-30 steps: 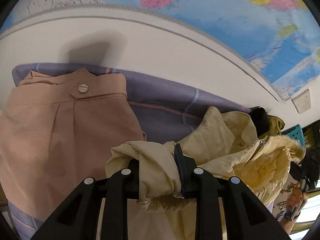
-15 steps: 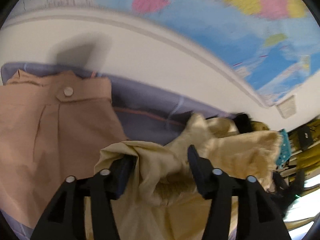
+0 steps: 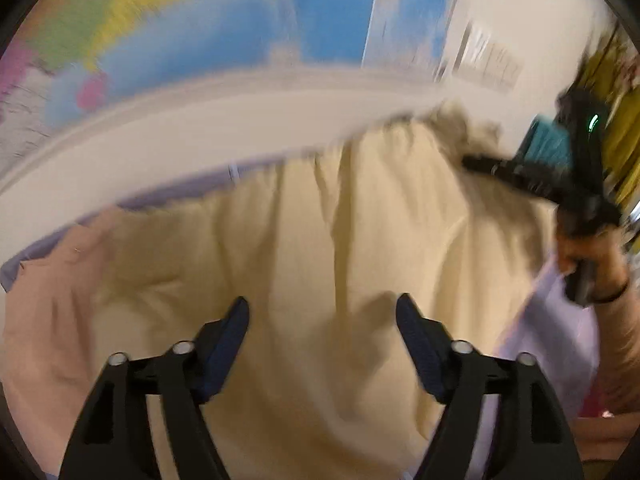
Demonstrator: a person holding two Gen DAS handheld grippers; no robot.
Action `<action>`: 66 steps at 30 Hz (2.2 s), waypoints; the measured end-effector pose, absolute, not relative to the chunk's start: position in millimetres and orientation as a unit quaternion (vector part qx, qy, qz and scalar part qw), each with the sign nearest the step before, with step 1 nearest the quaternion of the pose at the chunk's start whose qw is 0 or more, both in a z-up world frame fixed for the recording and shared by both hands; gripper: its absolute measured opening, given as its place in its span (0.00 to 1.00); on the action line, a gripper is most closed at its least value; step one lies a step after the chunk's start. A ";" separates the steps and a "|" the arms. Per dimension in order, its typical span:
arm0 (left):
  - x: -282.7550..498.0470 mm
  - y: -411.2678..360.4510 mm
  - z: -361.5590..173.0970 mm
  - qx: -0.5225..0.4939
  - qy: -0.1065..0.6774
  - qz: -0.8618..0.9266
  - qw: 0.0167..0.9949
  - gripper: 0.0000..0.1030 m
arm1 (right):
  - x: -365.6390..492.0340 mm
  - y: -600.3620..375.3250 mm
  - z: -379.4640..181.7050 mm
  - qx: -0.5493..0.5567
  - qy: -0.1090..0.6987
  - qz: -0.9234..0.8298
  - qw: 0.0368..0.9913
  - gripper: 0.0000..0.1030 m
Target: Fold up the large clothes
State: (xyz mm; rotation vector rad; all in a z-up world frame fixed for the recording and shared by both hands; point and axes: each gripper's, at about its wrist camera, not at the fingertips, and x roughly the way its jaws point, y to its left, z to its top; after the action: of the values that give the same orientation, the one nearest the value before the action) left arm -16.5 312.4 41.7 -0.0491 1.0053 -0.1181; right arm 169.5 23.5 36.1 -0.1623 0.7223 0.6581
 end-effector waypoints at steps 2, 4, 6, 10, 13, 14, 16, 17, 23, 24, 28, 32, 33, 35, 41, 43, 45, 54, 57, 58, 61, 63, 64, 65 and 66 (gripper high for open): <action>6.2 314.0 14.6 -0.021 0.511 -0.015 0.859 0.55 | 175.5 32.9 25.9 -0.093 0.357 0.311 0.876 0.06; 22.5 323.0 -0.7 -0.051 0.527 0.007 0.848 0.53 | 174.3 26.4 27.4 -0.077 0.357 0.321 0.874 0.17; 31.2 333.1 -7.6 -0.079 0.528 0.037 0.845 0.53 | 164.5 12.1 37.9 -0.064 0.350 0.331 0.874 0.43; 3.7 335.7 15.3 -0.093 0.482 0.013 0.871 0.59 | 130.7 -34.2 63.4 -0.033 0.295 0.357 0.886 0.70; -60.2 354.8 50.3 -0.085 0.390 0.020 0.917 0.73 | 116.9 -74.7 65.2 0.006 0.283 0.352 0.892 0.85; -80.7 362.4 57.7 -0.083 0.368 0.034 0.926 0.77 | 113.0 -88.3 60.4 0.018 0.287 0.351 0.891 0.85; -120.0 385.1 63.9 -0.094 0.338 0.069 0.934 0.82 | 110.0 -105.7 46.4 0.031 0.302 0.336 0.892 0.90; -131.8 395.8 63.7 -0.101 0.333 0.080 0.934 0.86 | 111.3 -117.6 33.0 0.044 0.319 0.331 0.887 0.90; -172.8 438.4 22.3 -0.161 0.380 0.084 0.907 0.89 | 127.2 -127.3 -33.0 0.094 0.388 0.351 0.847 0.92; -169.2 434.2 16.3 -0.167 0.384 0.077 0.905 0.89 | 127.3 -127.4 -35.2 0.095 0.389 0.353 0.846 0.93; -152.4 406.7 3.0 -0.133 0.380 0.053 0.914 0.89 | 132.4 -112.4 -40.6 0.088 0.392 0.380 0.833 0.76; -136.2 384.7 -0.4 -0.114 0.404 0.062 0.906 0.44 | 127.7 -116.3 -35.1 0.135 0.416 0.422 0.795 0.27; -138.3 384.2 5.4 -0.117 0.404 0.058 0.906 0.32 | 119.4 -119.7 -24.9 0.141 0.410 0.439 0.787 0.23; -151.7 388.8 19.0 -0.144 0.394 0.026 0.907 0.26 | 95.2 -125.8 0.8 0.144 0.381 0.485 0.773 0.21; -205.8 383.7 43.1 -0.199 0.373 -0.062 0.904 0.31 | 16.2 -179.6 52.4 0.131 0.328 0.502 0.789 0.20; -215.7 383.6 24.3 -0.192 0.388 -0.047 0.900 0.38 | 22.7 -208.9 24.4 0.166 0.377 0.440 0.798 0.23; -212.8 389.6 1.5 -0.207 0.425 -0.024 0.881 0.49 | 35.9 -224.9 -12.9 0.157 0.448 0.351 0.807 0.31; -207.5 371.4 42.6 -0.107 0.394 0.047 0.912 0.78 | 23.1 -234.9 18.2 0.083 0.387 0.206 0.895 0.80; -182.3 348.6 56.1 -0.076 0.389 0.013 0.918 0.78 | 11.7 -201.2 33.2 0.040 0.343 0.278 0.896 0.79; -173.6 340.5 55.3 -0.069 0.391 0.000 0.918 0.78 | 9.0 -179.1 33.7 0.013 0.340 0.303 0.890 0.77; -144.9 309.1 41.4 -0.044 0.415 -0.046 0.908 0.78 | 12.1 -127.4 20.8 -0.059 0.351 0.329 0.875 0.68; -132.3 296.5 28.3 -0.044 0.432 -0.065 0.898 0.76 | 24.8 -97.9 3.8 -0.086 0.368 0.336 0.862 0.57; -125.7 291.2 21.7 -0.048 0.442 -0.074 0.893 0.75 | 32.3 -88.9 -3.5 -0.093 0.374 0.333 0.861 0.49; -118.9 286.3 14.1 -0.053 0.452 -0.083 0.887 0.73 | 36.2 -81.2 -7.4 -0.100 0.375 0.330 0.860 0.40; -113.9 282.2 7.3 -0.051 0.456 -0.086 0.884 0.66 | 42.2 -77.2 -11.7 -0.105 0.378 0.329 0.859 0.12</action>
State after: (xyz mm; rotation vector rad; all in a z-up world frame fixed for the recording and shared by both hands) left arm -113.9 282.2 7.3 -0.1067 0.9493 -0.1797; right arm 42.2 -77.2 -11.7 -0.2200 0.7933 0.6905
